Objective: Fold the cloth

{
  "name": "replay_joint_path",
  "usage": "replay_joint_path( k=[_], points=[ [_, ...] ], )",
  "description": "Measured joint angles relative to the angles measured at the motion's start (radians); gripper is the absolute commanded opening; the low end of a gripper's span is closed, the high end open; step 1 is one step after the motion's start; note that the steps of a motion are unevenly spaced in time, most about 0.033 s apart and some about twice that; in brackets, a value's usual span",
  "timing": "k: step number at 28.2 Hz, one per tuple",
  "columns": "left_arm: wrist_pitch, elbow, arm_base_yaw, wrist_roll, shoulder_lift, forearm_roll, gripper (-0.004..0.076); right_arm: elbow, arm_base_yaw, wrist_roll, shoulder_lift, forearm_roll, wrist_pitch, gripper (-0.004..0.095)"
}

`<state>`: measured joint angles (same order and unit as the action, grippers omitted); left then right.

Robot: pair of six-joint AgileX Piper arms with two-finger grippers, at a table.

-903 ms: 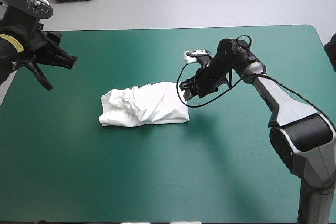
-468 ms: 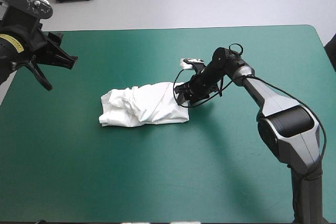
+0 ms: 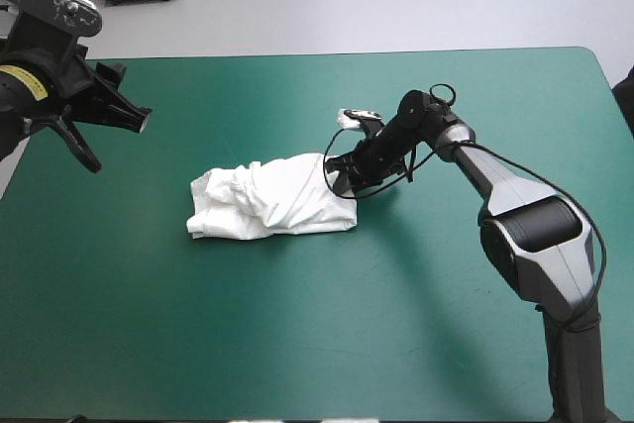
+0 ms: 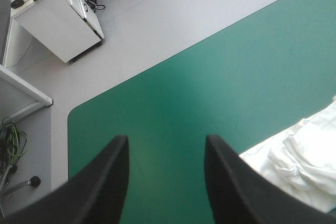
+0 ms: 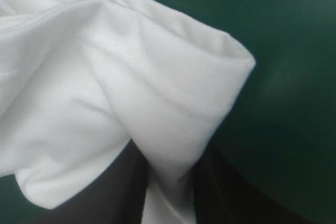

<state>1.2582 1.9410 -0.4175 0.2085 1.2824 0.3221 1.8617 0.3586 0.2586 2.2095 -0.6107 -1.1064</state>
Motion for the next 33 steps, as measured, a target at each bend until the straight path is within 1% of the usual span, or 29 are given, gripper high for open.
replay_joint_path(
  k=[7, 9, 12, 16, 18, 24, 28, 30, 33],
  points=[
    [0.0, 0.0, 0.0, -0.006, -0.001, -0.007, 0.0336, 0.002, -0.001, 0.022, 0.005, -0.001, 0.0, -0.0009],
    [0.0, 0.0, 0.0, -0.007, -0.003, -0.021, 0.0336, 0.012, -0.001, 0.016, 0.005, 0.025, -0.004, -0.0009],
    [0.0, -0.001, 0.0, -0.007, -0.014, -0.036, 0.0336, 0.043, 0.007, -0.015, 0.0, 0.129, -0.02, -0.0009],
    [0.0, -0.001, 0.0, -0.007, -0.033, -0.038, 0.0336, 0.067, -0.006, -0.056, -0.022, 0.303, -0.083, -0.0009],
    [0.0, -0.001, 0.0, -0.007, -0.042, -0.042, 0.0336, 0.064, -0.035, -0.082, -0.039, 0.367, -0.103, -0.0009],
    [0.0, -0.001, 0.0, -0.007, -0.049, -0.082, 0.0336, 0.007, -0.143, -0.096, -0.128, 0.496, -0.114, -0.0013],
    [0.0, -0.001, 0.0, -0.007, -0.05, -0.091, 0.0336, -0.075, -0.217, -0.096, -0.2, 0.532, -0.114, -0.0012],
    [0.0, -0.001, 0.0, -0.007, -0.05, -0.102, 0.0336, -0.136, -0.266, -0.096, -0.237, 0.539, -0.114, -0.0012],
    [0.0, -0.001, 0.0, -0.006, -0.05, -0.117, 0.0336, -0.279, -0.399, -0.096, -0.321, 0.57, -0.112, -0.0012]
  ],
)
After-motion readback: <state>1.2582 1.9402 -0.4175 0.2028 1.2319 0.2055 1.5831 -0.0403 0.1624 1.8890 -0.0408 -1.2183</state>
